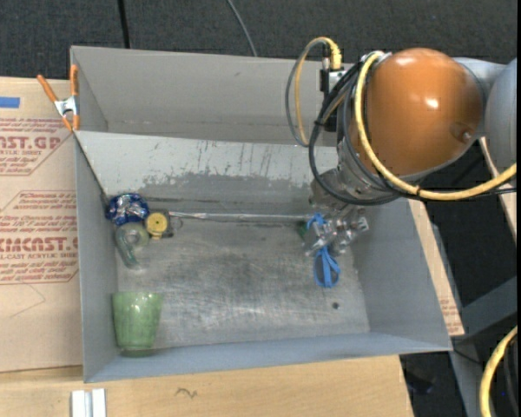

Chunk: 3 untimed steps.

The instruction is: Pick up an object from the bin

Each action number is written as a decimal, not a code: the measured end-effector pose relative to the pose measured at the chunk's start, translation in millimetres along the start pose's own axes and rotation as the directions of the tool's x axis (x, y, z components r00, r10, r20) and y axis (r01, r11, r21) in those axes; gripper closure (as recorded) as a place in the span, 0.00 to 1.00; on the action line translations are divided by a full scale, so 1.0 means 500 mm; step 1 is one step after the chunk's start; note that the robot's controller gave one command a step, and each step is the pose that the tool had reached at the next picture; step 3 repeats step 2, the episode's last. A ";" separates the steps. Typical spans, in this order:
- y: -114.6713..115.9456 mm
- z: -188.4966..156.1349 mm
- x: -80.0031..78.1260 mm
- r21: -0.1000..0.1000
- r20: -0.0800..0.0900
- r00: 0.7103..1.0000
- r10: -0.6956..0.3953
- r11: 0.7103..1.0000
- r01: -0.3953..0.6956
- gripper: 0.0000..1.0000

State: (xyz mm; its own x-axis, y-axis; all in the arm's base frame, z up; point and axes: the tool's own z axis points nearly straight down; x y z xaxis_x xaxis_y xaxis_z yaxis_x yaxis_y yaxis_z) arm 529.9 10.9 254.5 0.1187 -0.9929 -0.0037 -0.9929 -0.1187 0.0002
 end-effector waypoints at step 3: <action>0.000 0.000 0.000 0.000 0.000 1.000 0.000 1.000 0.000 1.00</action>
Offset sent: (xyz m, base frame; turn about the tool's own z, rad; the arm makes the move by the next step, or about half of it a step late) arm 0.0000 0.0000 0.0000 0.0000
